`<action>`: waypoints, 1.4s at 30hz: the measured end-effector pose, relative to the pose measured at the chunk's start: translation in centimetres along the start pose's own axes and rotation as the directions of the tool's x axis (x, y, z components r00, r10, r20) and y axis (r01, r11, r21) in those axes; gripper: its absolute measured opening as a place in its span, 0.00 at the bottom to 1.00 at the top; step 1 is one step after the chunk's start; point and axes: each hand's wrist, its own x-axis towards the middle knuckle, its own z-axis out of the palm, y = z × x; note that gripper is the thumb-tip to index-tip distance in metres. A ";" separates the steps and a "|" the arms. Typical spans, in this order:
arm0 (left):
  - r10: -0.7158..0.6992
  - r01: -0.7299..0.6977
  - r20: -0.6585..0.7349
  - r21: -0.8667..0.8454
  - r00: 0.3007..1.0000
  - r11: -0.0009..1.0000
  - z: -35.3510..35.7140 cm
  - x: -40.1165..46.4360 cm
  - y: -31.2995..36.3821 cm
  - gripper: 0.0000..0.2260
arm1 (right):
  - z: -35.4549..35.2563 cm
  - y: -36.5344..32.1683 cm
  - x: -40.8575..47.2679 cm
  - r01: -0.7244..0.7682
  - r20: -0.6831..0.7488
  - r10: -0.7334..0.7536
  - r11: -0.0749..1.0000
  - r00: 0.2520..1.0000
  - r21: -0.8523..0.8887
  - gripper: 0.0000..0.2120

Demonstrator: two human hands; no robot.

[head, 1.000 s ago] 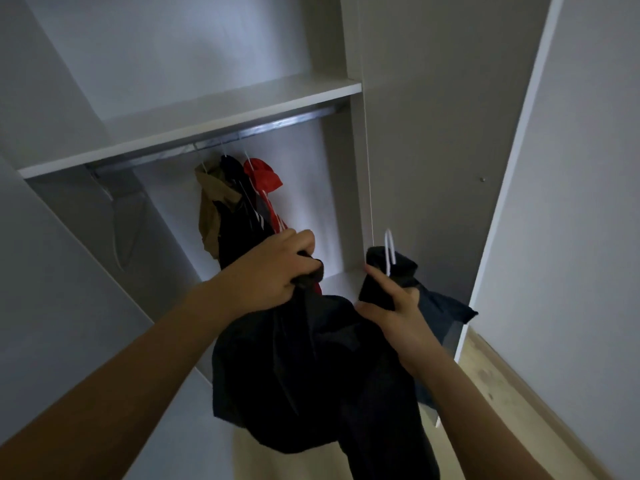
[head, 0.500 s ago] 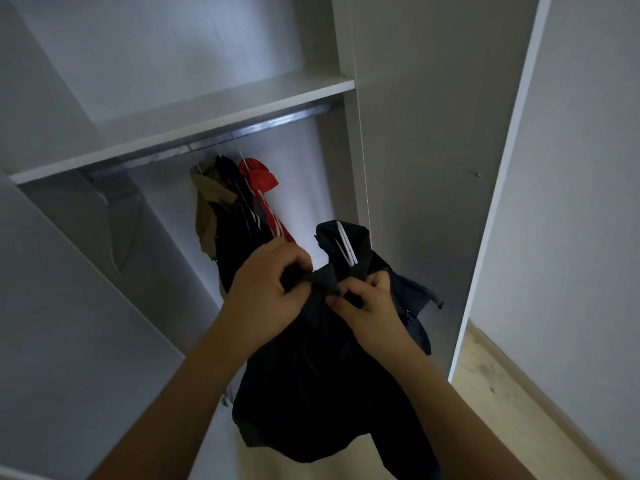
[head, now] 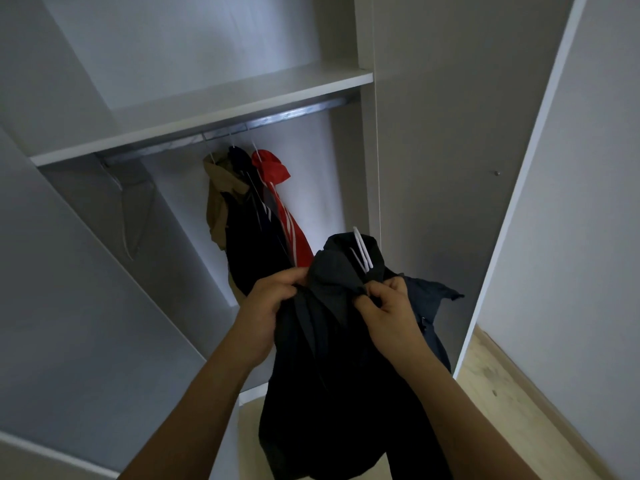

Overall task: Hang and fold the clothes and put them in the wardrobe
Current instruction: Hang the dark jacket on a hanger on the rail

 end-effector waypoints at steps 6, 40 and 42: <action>0.004 -0.004 0.046 -0.002 0.999 1.000 -0.3 0.3 -0.5 0.09 | 0.0 0.1 -0.6 -0.009 0.024 0.009 1.000 1.000 -0.017 0.14; 0.440 -0.521 0.334 0.741 0.833 0.424 -0.9 -1.1 -1.2 0.11 | -2.2 -1.6 -1.1 -0.141 0.167 0.116 0.979 0.979 0.147 0.14; 0.516 -0.575 0.382 0.766 0.767 0.287 -1.1 -0.9 -1.3 0.12 | -2.4 -1.6 -1.1 -0.158 0.153 0.134 0.975 0.979 0.154 0.14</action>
